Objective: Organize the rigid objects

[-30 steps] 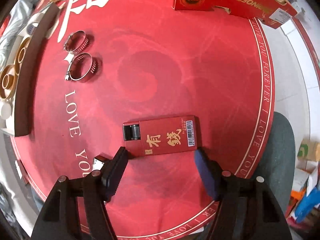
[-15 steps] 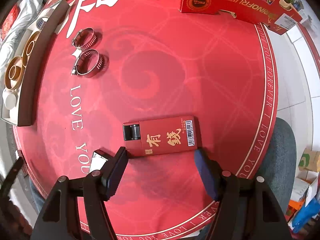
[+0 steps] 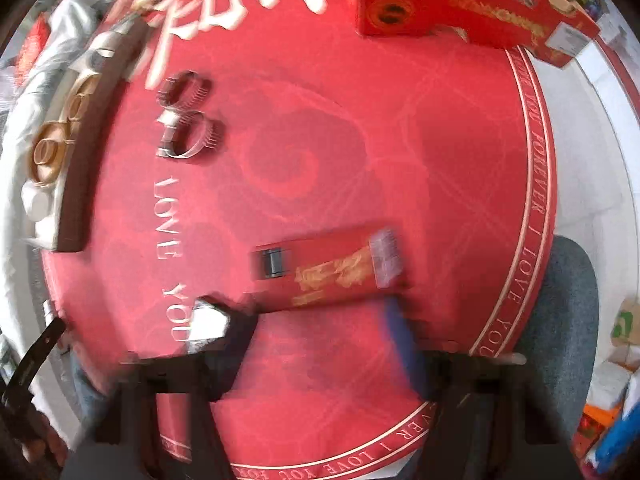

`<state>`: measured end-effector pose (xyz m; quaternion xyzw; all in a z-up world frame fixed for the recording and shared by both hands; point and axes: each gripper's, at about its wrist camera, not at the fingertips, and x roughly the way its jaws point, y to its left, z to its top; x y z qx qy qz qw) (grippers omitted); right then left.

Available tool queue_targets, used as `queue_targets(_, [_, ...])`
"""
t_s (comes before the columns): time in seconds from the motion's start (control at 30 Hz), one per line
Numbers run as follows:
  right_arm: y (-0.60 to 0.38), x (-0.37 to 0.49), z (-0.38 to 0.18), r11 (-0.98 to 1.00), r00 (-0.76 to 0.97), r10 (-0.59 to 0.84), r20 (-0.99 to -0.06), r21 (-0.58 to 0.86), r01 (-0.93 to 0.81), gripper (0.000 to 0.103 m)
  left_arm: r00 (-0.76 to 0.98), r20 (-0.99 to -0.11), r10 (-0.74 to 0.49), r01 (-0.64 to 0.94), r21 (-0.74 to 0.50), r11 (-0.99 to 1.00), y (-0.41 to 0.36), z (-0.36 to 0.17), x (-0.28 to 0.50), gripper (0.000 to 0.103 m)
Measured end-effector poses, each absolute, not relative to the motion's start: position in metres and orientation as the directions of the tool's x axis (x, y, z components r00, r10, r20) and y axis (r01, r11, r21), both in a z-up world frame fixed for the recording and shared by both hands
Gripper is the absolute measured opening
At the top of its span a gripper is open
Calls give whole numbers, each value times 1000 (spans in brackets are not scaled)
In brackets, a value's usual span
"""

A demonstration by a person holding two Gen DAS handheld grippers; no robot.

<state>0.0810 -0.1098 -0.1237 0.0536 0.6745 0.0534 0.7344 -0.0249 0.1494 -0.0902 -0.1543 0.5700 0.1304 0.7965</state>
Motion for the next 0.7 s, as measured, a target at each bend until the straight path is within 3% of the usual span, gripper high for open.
queue_targets(0.2, [-114, 90, -103, 983, 141, 179, -974, 170, -72, 19, 393, -919, 35, -309, -96, 946, 119, -58, -8, 35])
queue_targets(0.23, [-121, 92, -104, 984, 143, 176, -974, 169, -58, 32, 393, -919, 32, -304, -97, 948, 119, -57, -4, 35])
queue_targets(0.27, [-131, 93, -104, 986, 155, 169, -973, 166, -32, 69, 391, -920, 28, -299, -99, 949, 117, -58, -3, 35])
queue_targets(0.3, [-139, 94, -105, 984, 168, 178, -969, 178, -15, 88, 385, -923, 23, -297, -100, 950, 117, -59, -3, 36])
queue_targets(0.33, [-148, 93, -104, 978, 187, 208, -960, 209, -13, 97, 378, -925, 19, -296, -101, 950, 117, -63, -4, 36])
queue_targets(0.7, [-184, 101, -108, 987, 162, 147, -976, 156, 41, 97, 354, -935, 7, -305, -108, 946, 112, -65, 3, 36])
